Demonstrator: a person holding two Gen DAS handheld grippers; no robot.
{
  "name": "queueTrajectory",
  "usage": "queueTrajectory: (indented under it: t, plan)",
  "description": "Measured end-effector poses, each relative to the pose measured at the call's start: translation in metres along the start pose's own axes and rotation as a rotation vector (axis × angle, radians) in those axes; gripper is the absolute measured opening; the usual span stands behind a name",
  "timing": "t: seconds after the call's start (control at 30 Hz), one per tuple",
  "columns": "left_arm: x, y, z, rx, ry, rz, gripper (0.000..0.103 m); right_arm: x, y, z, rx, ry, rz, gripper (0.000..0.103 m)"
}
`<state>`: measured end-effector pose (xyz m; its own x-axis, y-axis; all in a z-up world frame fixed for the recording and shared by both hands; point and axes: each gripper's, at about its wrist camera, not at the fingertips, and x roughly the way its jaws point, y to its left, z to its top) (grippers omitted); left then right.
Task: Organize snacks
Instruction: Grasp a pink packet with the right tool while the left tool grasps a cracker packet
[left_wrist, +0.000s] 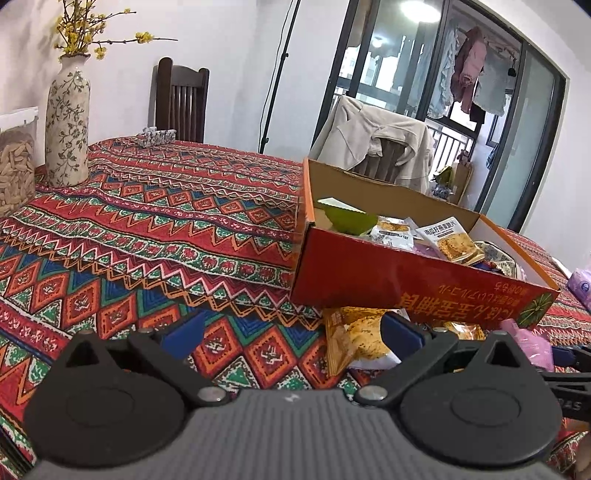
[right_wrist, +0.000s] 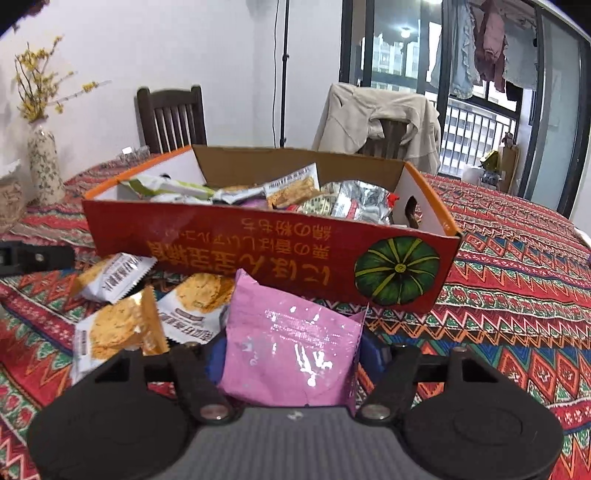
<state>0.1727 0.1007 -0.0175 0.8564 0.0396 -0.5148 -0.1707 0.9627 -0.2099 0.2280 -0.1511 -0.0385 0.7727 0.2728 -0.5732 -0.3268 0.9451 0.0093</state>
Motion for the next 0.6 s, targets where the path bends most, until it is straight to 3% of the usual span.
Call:
queueTrajectory:
  t: [0.2,0.6]
  plan:
    - [0.002,-0.002,0.0,0.007,0.011,0.009,0.103,-0.023,-0.011,-0.002,0.044,-0.087,-0.014,0.068]
    - [0.011,-0.003,0.0,0.013,0.052,0.049,0.103,-0.037,-0.045,-0.004,0.14,-0.135,0.027,0.068]
